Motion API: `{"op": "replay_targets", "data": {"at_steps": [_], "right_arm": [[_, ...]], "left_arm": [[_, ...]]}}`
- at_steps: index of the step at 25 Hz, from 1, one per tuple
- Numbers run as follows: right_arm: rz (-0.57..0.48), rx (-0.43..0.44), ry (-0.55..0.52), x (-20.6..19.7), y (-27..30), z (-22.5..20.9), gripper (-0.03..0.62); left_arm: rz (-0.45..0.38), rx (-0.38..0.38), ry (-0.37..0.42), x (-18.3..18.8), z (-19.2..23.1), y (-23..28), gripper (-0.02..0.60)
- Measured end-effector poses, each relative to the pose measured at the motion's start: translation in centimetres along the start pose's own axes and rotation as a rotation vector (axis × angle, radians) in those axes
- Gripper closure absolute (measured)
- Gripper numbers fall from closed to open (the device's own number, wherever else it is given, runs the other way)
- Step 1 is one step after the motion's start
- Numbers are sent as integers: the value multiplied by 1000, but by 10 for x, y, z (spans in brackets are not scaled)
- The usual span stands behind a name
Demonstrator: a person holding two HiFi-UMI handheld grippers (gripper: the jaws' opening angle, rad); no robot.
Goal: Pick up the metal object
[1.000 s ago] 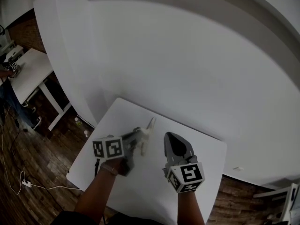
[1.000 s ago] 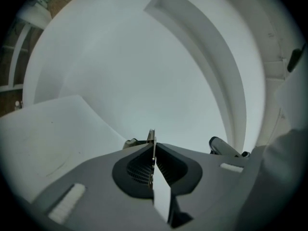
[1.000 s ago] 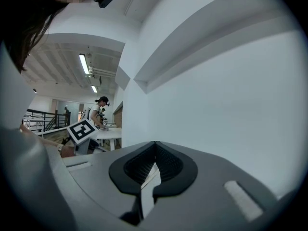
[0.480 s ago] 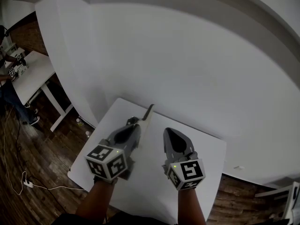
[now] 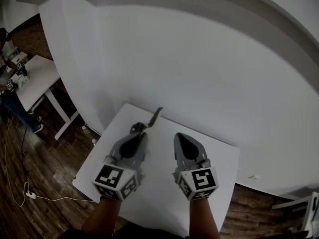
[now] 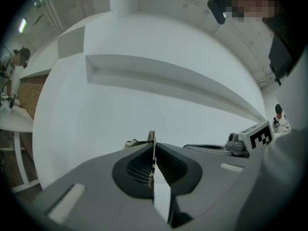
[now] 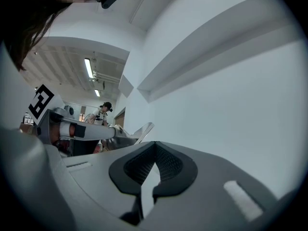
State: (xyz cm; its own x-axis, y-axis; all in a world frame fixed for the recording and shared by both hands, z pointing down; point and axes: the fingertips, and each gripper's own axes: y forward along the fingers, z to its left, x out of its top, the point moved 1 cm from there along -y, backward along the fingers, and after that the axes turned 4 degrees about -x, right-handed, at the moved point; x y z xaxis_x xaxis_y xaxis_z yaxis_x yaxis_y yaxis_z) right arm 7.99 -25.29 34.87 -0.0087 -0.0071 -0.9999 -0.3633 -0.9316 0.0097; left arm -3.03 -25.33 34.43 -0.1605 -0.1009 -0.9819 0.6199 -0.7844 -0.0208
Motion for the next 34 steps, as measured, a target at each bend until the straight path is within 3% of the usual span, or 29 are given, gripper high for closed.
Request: {"op": "replay_targets", "data": {"at_steps": [12, 34], "right_arm": [[4, 11, -53, 1, -6, 5, 585], [14, 16, -51, 5, -13, 4, 585]], "left_arm": [[-22, 12, 59, 7, -10, -11, 569], [-30, 22, 64, 11, -14, -14, 569]]}}
